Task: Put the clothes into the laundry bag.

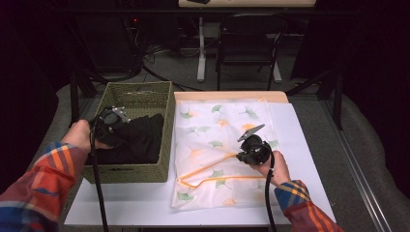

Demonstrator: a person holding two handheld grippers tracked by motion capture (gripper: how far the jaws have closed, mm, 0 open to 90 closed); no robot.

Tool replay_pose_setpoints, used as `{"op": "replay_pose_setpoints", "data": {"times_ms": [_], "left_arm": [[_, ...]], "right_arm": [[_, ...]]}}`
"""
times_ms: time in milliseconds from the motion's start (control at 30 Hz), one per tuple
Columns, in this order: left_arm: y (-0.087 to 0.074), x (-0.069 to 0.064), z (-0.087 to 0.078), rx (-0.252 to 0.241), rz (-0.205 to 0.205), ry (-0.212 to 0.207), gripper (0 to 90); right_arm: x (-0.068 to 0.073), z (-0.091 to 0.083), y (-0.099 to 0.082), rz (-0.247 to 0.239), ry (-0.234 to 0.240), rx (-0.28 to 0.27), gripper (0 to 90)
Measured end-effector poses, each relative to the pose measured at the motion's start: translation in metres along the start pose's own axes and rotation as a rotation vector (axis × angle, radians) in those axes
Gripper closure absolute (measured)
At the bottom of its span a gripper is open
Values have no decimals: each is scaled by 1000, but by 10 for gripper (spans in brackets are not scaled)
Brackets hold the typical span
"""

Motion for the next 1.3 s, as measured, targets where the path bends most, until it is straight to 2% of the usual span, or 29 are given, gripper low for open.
{"op": "replay_pose_setpoints", "data": {"times_ms": [267,433,600,833,1300], "left_arm": [[6,-4,-14,10,18,28,643],[10,-7,-22,31,21,25,643],[14,-9,-32,23,28,36,643],[16,-14,-43,38,28,55,642],[23,-27,-58,38,36,87,643]], "right_arm": [[0,0,0,0,1,1,893],[0,0,0,0,4,1,893],[0,-1,0,1,3,1,893],[0,-1,0,1,0,-1,894],[1,0,0,1,0,1,894]]}}
Point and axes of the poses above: each handheld gripper's, and its own axes: z roughly forward along the jaws, y roughly out of its top, x roughly to its left, the point moved 2 cm from there along z, roughly forward along the jaws, and after that the axes turned 10 degrees about z, right-handed, at the moved point
